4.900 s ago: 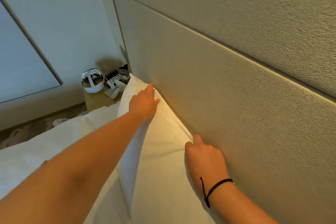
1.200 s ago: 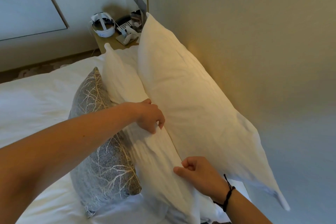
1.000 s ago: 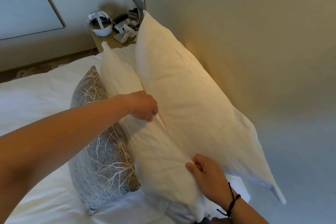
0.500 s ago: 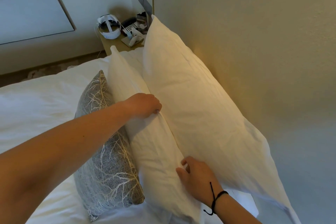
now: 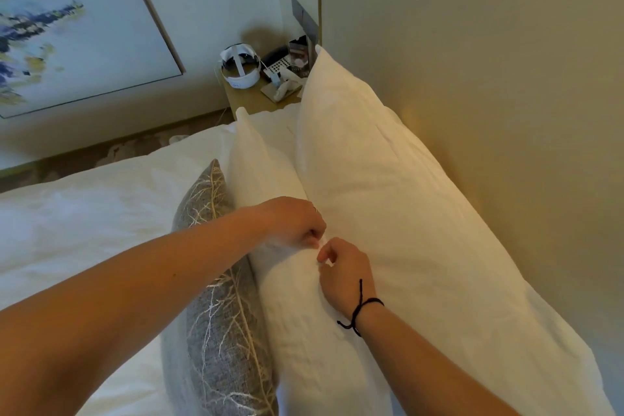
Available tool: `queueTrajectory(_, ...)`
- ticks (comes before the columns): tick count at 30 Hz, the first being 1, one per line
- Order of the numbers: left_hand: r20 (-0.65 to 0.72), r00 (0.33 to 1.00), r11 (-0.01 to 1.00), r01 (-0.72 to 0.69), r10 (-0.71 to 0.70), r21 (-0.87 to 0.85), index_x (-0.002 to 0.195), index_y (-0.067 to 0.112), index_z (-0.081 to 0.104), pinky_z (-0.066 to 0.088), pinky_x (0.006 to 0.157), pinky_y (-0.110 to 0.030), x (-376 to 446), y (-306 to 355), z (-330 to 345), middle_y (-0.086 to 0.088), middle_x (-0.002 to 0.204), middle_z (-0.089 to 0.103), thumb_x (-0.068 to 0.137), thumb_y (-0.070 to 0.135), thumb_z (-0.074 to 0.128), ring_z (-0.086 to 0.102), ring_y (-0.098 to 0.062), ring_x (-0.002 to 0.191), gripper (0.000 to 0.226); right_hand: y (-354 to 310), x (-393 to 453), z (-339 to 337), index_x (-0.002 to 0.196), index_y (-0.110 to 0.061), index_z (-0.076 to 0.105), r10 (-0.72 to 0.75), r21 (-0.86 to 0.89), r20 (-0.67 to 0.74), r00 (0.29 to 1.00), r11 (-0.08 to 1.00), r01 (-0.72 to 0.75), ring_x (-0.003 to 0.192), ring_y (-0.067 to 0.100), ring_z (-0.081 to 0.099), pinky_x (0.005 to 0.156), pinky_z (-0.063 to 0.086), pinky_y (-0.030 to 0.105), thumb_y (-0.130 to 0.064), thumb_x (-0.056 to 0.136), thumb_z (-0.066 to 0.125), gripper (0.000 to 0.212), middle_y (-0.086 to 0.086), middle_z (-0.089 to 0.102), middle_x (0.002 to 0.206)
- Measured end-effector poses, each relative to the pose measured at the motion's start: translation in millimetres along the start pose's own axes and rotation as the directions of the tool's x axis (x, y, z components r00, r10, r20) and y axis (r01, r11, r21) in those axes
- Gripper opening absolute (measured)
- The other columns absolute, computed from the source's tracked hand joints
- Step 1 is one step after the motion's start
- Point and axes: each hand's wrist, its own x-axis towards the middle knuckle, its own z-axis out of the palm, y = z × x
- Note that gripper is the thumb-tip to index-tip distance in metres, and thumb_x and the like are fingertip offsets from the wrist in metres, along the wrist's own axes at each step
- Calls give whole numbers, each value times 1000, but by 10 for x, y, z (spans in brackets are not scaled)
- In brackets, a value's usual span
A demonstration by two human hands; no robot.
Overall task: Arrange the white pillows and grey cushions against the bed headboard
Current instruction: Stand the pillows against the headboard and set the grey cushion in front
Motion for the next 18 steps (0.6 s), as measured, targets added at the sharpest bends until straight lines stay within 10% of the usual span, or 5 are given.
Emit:
queueTrajectory(12,82,928,807,271,-365,525,121,22,56,39,98,-37,203,-960,-671,1,117,55,99,35,41,48,-21,116,30,103,-13,-82,72,-21,58,-47,-19,20,999,999,48,56,8,45,50,35,19,4,82,52,27,-3,58,68)
queueTrajectory(18,-137,958,759,283,-251,586,127,30,54,37,95,-38,527,-990,-836,5,123,57,100,27,45,47,-20,118,30,83,-7,-170,72,-18,54,-25,22,10,1000,999,25,51,8,36,46,34,19,6,81,46,28,-4,50,61)
